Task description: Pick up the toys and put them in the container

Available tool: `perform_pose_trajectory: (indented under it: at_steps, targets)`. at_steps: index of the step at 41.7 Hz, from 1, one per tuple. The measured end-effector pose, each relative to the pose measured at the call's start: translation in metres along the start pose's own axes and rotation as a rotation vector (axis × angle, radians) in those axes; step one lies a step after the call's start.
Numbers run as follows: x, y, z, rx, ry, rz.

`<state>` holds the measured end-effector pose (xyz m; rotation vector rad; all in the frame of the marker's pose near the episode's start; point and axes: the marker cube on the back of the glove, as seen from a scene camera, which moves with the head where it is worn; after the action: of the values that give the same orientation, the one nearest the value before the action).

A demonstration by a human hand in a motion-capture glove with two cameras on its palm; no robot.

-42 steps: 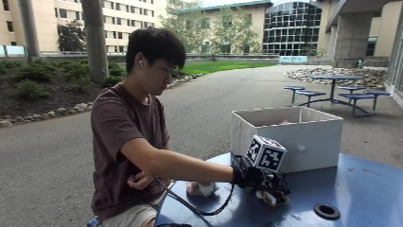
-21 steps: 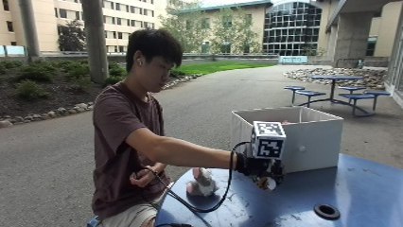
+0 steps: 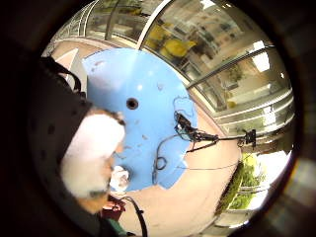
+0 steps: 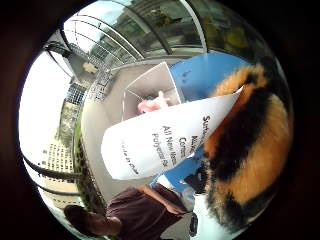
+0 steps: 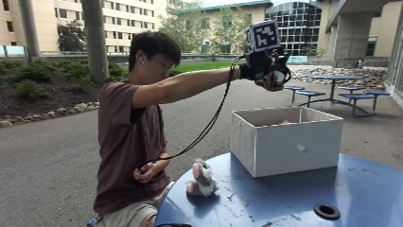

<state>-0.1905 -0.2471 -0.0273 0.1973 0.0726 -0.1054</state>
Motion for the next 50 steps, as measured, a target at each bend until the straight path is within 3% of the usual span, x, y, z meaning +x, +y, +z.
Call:
perform_pose_trajectory:
  at_steps: [9,23,31,44,50]
  targets:
    - [-0.070,-0.029,-0.027,0.024,0.027,-0.122]
    - [-0.194,-0.056,0.029,-0.046,0.092,-0.269]
    - [-0.234,-0.050,0.059,-0.394,0.169,-0.264]
    - [-0.180,-0.028,0.020,-0.319,0.080,-0.226]
    - [-0.108,-0.002,-0.003,-0.300,0.094,-0.174]
